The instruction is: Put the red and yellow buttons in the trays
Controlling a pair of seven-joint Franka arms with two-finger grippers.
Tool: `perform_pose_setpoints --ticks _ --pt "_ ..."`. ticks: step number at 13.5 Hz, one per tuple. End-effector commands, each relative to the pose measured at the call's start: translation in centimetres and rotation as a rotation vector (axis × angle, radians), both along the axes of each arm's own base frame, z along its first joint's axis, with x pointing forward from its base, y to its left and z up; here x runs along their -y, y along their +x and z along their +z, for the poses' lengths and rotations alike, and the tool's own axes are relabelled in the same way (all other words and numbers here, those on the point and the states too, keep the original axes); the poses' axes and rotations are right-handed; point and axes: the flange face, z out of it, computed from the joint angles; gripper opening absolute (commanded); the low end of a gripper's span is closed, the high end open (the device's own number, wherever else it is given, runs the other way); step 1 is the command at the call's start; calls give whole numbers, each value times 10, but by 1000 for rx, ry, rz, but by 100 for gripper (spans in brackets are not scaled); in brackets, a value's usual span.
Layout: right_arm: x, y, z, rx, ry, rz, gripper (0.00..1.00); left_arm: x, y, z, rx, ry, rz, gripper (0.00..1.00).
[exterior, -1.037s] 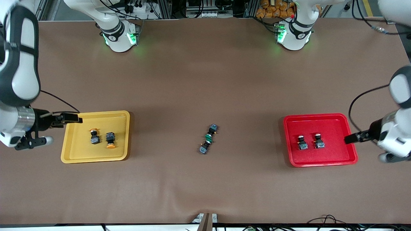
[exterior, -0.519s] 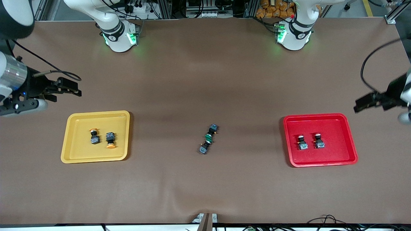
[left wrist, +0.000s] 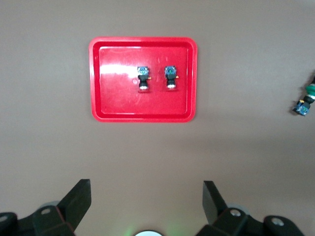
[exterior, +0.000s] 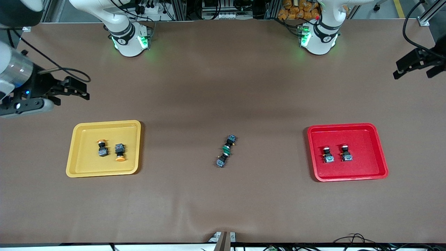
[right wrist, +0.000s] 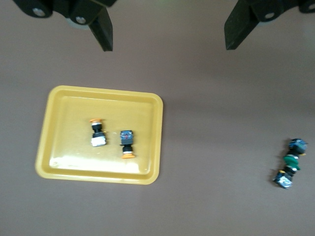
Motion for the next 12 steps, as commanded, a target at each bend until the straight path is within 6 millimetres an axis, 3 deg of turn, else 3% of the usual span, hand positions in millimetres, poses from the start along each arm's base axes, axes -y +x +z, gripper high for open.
perform_pose_setpoints --ticks 1,5,12 --pt "-9 -7 7 39 -42 -71 100 -1 -10 0 16 11 -22 100" --pt "26 -1 4 38 -32 -131 100 0 -9 0 16 10 -24 100" --pt "63 -2 6 20 -35 -183 100 0 -10 0 13 8 -26 100"
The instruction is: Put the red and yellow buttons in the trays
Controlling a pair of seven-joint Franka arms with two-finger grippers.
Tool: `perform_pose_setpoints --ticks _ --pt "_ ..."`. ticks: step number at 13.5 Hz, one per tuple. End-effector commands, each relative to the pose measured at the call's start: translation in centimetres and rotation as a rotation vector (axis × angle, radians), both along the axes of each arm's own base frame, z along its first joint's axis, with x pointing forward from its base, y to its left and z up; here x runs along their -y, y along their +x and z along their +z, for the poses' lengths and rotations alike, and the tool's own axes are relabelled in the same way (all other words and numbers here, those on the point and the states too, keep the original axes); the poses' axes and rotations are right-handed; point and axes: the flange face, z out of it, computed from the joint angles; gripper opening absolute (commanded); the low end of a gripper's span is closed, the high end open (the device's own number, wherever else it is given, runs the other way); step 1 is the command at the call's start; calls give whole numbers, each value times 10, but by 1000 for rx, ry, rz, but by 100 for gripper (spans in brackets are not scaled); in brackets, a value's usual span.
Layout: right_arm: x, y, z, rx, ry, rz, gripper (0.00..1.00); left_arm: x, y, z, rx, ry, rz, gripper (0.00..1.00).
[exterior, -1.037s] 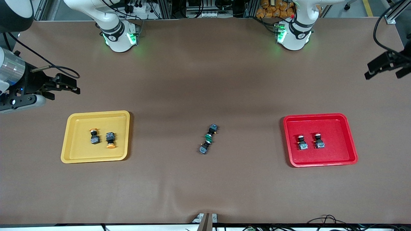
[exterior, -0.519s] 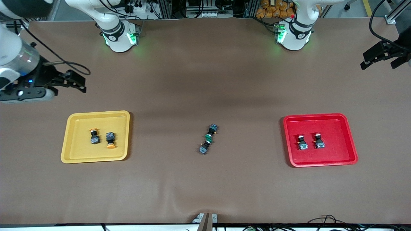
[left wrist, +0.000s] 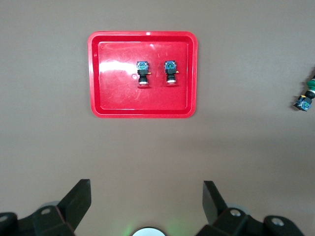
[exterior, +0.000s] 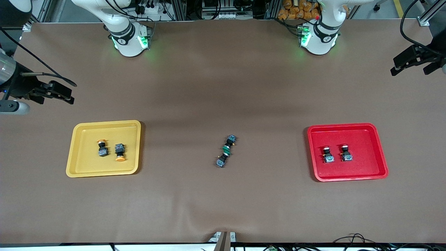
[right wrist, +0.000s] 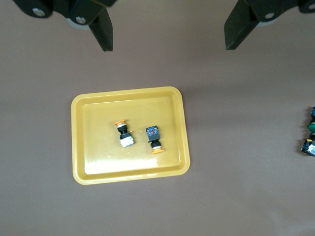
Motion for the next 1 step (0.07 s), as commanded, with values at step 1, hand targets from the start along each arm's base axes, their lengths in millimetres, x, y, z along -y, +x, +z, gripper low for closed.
perform_pose_setpoints --ticks 1 --pt "8 -7 5 3 -9 -8 100 0 -5 4 17 4 -24 100"
